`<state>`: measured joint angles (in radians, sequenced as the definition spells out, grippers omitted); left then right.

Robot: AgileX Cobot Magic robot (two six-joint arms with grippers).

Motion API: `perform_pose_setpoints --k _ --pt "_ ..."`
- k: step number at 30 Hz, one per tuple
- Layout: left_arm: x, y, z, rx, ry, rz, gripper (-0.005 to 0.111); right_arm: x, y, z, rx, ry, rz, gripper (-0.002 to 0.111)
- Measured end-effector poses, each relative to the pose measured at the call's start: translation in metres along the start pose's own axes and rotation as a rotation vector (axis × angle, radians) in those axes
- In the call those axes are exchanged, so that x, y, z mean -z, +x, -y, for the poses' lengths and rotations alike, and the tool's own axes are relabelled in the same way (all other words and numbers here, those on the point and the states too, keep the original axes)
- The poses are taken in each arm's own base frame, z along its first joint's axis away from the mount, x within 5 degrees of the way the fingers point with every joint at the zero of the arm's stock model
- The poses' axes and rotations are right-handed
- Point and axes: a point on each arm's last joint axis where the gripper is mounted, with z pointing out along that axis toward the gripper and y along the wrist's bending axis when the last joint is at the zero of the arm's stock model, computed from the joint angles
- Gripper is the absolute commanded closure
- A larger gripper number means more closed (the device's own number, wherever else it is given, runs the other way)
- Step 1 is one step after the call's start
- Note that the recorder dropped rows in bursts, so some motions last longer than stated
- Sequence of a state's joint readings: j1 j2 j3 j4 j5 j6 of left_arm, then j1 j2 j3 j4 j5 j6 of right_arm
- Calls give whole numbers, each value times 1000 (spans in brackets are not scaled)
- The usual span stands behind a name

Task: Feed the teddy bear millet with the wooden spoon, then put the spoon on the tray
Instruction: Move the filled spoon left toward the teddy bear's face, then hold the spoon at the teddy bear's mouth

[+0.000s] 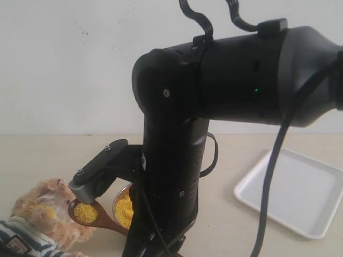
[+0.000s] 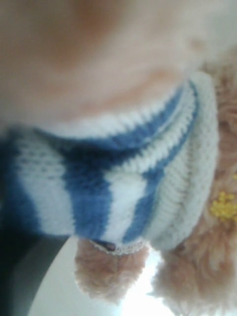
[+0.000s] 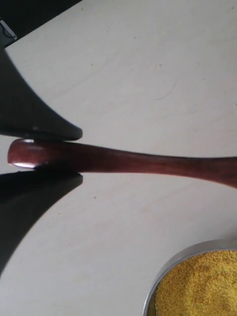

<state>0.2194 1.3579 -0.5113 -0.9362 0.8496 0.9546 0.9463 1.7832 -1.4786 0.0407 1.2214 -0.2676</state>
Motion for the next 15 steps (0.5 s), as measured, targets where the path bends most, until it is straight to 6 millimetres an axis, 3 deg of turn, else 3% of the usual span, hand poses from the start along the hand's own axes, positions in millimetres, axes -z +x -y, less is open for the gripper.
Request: perform_pose_setpoints --k 15 --pt "0 0 0 0 0 0 101 1 0 1 2 18 -1 109"
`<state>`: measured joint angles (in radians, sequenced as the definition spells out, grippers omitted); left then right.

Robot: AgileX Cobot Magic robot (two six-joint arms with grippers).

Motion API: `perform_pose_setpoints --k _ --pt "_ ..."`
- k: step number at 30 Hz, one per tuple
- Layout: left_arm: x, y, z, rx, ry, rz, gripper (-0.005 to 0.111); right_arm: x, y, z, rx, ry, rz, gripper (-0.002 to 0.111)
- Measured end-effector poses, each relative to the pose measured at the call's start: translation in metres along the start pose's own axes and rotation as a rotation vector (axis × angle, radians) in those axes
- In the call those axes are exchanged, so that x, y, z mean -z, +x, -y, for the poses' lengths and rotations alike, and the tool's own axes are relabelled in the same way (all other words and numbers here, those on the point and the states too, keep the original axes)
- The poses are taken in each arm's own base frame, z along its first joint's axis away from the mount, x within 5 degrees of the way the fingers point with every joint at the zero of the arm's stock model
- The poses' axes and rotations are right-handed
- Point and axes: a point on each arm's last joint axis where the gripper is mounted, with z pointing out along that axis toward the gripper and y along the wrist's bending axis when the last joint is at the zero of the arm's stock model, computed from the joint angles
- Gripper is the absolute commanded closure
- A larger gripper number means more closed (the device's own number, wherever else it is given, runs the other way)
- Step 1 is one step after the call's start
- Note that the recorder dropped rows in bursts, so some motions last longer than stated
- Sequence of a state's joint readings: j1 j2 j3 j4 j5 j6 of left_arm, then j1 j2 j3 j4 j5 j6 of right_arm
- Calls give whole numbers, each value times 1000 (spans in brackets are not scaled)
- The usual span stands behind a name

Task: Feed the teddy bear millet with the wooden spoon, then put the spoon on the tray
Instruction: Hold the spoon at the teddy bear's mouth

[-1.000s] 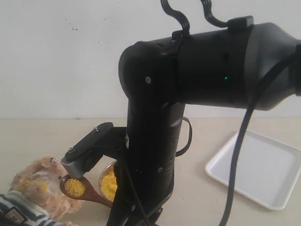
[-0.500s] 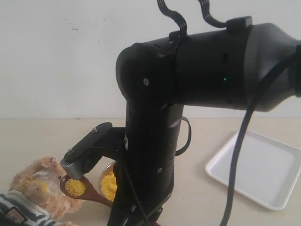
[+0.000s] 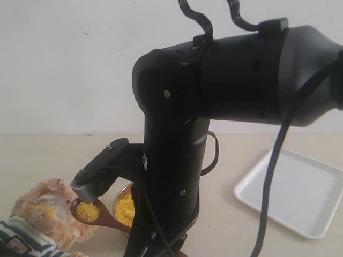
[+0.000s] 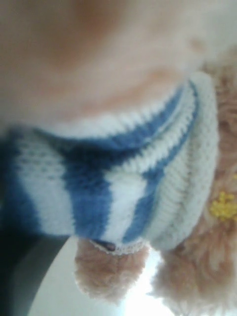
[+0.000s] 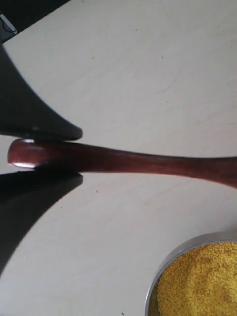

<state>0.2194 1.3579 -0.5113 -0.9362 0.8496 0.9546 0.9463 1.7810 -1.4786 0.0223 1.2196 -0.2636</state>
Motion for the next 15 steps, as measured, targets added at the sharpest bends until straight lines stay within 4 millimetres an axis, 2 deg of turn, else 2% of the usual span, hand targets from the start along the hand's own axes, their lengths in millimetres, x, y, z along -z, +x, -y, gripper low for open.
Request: perform_pose_setpoints --k 15 --pt "0 0 0 0 0 0 101 0 0 2 0 20 -5 109"
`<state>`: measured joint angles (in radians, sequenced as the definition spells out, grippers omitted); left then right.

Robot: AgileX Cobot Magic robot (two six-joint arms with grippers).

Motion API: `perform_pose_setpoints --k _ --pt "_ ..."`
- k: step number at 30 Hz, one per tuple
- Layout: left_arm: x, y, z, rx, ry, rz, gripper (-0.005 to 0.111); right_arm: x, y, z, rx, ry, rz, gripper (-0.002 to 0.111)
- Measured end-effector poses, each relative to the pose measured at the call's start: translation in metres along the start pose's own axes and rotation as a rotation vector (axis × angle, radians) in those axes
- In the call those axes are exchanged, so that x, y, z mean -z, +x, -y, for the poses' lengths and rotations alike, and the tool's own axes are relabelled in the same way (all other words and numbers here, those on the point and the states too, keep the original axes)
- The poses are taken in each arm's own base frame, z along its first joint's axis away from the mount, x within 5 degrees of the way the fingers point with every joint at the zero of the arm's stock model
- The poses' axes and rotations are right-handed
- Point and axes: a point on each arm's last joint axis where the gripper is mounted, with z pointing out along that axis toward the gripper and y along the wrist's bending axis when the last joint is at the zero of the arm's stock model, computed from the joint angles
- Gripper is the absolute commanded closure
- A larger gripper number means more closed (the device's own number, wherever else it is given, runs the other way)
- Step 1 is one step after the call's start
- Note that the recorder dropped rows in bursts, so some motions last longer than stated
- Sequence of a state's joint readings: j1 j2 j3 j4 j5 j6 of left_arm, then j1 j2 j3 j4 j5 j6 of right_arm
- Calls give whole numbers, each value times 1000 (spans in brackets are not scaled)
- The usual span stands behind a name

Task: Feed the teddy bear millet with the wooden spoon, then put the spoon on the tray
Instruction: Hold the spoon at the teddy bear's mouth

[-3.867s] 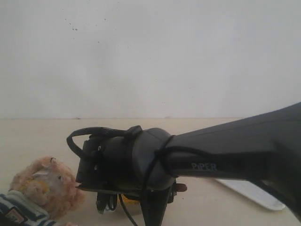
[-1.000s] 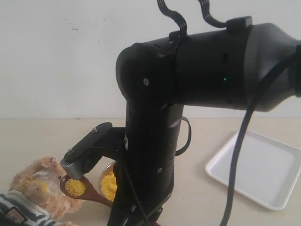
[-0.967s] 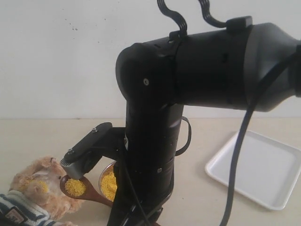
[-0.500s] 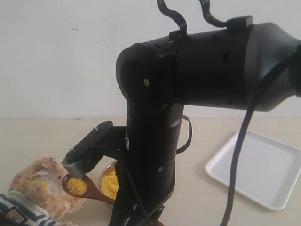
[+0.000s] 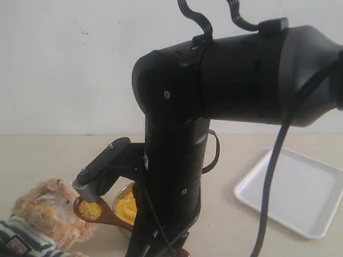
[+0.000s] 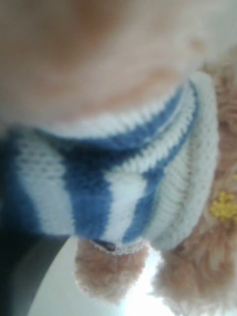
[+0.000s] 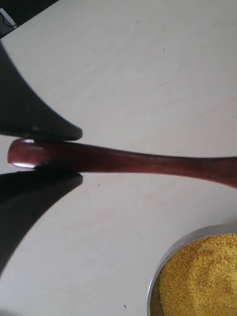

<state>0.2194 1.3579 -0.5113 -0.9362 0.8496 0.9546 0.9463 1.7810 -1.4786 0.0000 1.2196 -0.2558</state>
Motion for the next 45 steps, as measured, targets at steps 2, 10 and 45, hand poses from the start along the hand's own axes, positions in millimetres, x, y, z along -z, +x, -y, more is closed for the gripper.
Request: perform_pose_setpoints --k 2,10,45 --pt "0 0 0 0 0 0 101 0 0 0 -5 0 0 109" --pt "0 0 0 0 0 0 101 0 0 0 -6 0 0 109" --pt "0 0 0 0 0 0 101 9 -16 -1 90 146 16 109"
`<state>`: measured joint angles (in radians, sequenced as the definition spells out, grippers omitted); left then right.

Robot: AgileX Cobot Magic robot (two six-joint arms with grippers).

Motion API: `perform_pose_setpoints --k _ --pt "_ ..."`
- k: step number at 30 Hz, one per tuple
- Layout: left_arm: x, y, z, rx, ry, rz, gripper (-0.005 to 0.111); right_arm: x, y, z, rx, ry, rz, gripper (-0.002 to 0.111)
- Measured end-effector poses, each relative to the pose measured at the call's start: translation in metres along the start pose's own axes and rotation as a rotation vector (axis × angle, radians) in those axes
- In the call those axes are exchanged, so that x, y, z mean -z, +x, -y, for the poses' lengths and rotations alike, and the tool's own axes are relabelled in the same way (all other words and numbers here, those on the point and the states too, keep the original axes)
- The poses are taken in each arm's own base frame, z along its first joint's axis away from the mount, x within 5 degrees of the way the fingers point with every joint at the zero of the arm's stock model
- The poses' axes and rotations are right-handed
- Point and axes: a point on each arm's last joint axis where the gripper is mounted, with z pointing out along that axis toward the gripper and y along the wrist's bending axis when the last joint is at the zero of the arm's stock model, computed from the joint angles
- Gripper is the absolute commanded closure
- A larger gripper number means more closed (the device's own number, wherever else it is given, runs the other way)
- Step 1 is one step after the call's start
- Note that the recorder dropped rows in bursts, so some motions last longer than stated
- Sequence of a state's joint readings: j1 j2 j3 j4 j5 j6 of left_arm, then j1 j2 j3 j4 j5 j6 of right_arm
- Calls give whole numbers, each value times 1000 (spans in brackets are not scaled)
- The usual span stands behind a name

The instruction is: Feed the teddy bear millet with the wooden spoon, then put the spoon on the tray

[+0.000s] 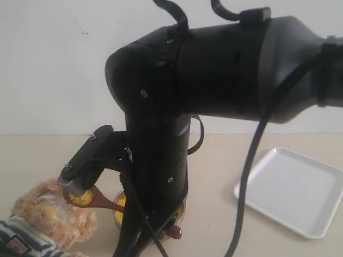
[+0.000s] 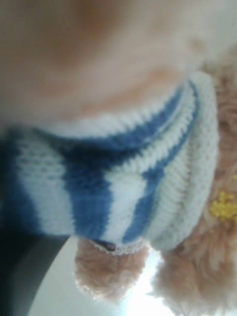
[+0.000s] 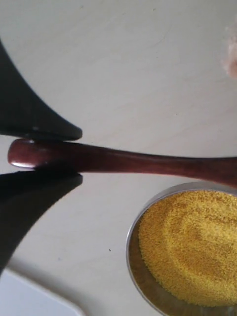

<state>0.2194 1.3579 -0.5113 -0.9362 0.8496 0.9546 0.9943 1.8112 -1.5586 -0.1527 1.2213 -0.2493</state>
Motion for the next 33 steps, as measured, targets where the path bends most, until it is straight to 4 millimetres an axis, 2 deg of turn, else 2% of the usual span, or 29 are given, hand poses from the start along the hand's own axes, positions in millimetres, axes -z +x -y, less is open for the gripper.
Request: perform_pose_setpoints --k 10,25,33 --pt "0 0 0 0 0 0 101 -9 -21 -12 59 23 -2 109" --pt "0 0 0 0 0 0 101 -14 -48 -7 83 83 31 109" --pt "0 0 0 0 0 0 101 -23 -50 -6 105 115 4 109"
